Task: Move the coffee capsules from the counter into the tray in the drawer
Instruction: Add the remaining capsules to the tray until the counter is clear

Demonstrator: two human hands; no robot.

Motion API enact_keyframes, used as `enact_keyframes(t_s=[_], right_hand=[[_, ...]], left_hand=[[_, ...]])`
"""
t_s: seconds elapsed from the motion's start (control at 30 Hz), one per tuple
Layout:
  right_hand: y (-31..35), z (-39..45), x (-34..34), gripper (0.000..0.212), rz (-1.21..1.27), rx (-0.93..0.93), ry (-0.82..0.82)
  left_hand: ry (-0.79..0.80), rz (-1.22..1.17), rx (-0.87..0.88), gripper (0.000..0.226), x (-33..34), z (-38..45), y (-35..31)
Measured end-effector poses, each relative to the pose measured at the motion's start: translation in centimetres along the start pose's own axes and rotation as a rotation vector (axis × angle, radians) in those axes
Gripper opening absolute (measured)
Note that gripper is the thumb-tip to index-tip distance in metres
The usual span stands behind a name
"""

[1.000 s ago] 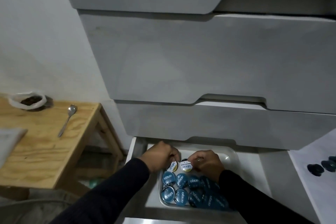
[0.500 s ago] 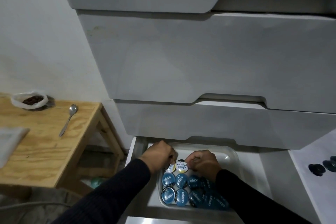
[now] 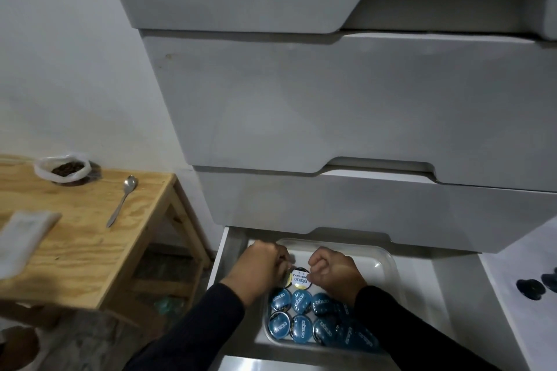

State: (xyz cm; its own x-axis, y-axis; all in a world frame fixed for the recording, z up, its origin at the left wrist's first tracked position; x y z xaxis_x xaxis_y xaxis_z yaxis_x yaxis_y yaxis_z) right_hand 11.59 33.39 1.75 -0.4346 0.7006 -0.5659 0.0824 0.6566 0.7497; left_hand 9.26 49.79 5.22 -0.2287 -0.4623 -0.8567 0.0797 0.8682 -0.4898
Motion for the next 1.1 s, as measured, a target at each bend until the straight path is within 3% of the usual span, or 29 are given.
enact_keyframes(t_s=[0.2,0.37,0.73,0.93,1.1], right_hand=[[1.9,-2.0,0.3,0.033,-0.341,-0.203,-0.128],[2.8,-5.9,0.9,0.027,-0.576,-0.534,-0.514],[-0.2,-9.6,-3.3,0.041,-0.666,-0.672,-0.657],[-6.1,-11.8,-11.2,0.037,-0.643,-0.592,-0.617],[-12.8,-14.6,-19.6,0.037,-0.559,-0.493,-0.649]], left_hand=[[-0.214,0.048,-0.108,0.028,0.4,-3.3,-2.1],[-0.289,0.113,-0.175,0.037,0.8,-5.2,-3.7],[-0.299,0.121,-0.212,0.056,2.3,-5.8,-10.9],[-0.411,0.011,-0.151,0.049,5.1,-3.7,-19.5],[-0.408,-0.110,-0.060,0.045,9.7,-1.3,-29.5]])
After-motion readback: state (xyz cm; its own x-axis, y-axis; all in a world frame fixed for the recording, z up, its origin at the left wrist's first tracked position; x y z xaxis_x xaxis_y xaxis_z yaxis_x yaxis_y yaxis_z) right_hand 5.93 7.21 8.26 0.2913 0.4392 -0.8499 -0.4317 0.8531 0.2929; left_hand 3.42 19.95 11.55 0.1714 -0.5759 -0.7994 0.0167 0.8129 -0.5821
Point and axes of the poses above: each hand's wrist, its own z-axis towards the middle knuckle, its own x-axis out of the palm, y = z × x, the point moved 3 cm from there along z, towards the middle knuckle
